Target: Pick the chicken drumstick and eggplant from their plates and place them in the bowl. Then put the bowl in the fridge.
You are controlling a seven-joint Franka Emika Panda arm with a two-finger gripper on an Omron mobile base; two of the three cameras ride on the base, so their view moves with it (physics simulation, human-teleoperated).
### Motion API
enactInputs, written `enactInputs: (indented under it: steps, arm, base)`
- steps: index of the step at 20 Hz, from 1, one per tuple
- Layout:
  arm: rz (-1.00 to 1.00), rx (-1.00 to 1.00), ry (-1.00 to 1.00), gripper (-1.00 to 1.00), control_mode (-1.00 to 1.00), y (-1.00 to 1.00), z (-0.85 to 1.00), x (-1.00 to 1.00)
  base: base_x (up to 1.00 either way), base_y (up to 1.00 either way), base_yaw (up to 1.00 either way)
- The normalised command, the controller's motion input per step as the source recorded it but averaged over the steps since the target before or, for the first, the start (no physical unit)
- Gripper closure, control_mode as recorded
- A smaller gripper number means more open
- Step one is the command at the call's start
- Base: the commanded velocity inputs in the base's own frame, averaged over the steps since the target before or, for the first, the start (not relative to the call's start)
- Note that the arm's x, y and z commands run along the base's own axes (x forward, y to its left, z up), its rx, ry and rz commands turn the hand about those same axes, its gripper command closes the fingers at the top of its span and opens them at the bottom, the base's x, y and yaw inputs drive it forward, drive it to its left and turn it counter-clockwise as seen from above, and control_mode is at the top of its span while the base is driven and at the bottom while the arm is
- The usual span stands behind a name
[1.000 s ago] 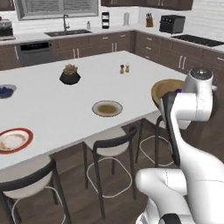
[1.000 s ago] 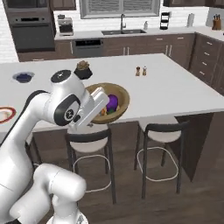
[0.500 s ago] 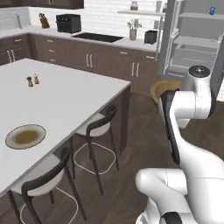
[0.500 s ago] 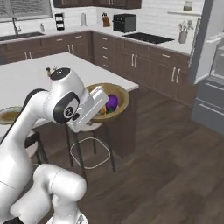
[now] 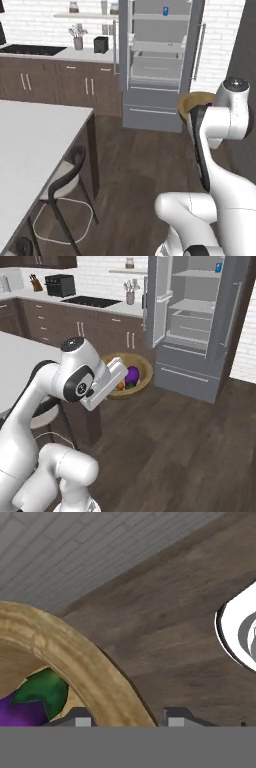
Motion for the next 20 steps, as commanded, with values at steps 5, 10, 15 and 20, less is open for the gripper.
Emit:
enactInputs:
  steps: [5, 10, 15, 20]
  arm:
    - [0.00, 0.00, 0.00, 1.00, 1.00, 0.00, 0.00, 0.00]
    - [0.00, 0.00, 0.00, 1.00, 1.00, 0.00, 0.00, 0.00]
    - [0.00, 0.00, 0.00, 1.00, 1.00, 0.00, 0.00, 0.00]
    - [0.00, 0.00, 0.00, 1.00, 1.00, 0.00, 0.00, 0.00]
  base:
    - [1.00, 0.15, -0.23]
    - [1.00, -0.34, -0.04]
    - [1.00, -0.18, -0.05]
    - [1.00, 0.00, -0.05]
